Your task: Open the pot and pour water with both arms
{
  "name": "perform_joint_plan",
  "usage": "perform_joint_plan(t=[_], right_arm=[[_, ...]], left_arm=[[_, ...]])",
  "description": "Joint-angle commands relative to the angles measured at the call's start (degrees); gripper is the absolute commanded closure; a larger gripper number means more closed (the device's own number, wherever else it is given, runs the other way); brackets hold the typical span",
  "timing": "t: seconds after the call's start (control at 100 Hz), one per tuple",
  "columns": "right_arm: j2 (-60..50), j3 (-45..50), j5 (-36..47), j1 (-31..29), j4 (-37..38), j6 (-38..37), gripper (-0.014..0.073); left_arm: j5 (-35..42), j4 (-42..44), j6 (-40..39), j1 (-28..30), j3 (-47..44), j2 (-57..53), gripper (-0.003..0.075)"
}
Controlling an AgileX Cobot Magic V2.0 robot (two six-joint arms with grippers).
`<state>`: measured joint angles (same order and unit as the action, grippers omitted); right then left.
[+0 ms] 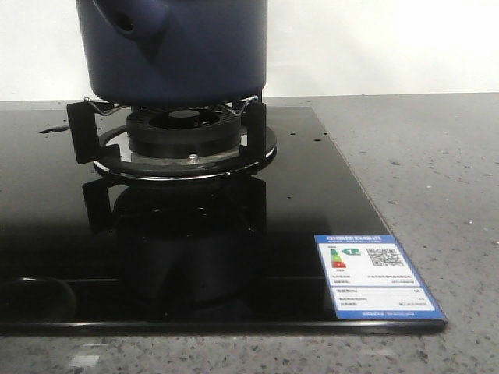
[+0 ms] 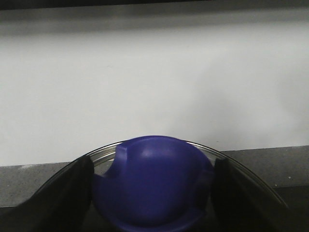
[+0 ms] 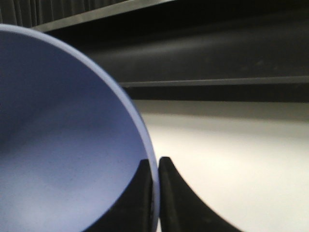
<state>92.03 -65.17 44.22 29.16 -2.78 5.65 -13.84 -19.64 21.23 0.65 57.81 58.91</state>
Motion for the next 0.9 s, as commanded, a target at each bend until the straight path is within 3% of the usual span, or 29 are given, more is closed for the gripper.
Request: perform_joint_plan(t=[0.0,0.3,0.89], right_arm=[[-2.83,-1.38,6.96,-0.01,0.13,0.19,0.0636],[-2.83,-1.38,13.71,-0.01,0.34,0.19,0.0636],[-2.83,-1.38,14.08,-0.01,0.34,0.19,0.0636]], left_arm=[[5.64,-0.85,-0.06,0.18,1.98,-1.68,0.0335],[5.64,-0.85,-0.06,0.18,1.98,-1.68,0.0335],[5.64,-0.85,-0.06,0.18,1.98,-1.68,0.0335]])
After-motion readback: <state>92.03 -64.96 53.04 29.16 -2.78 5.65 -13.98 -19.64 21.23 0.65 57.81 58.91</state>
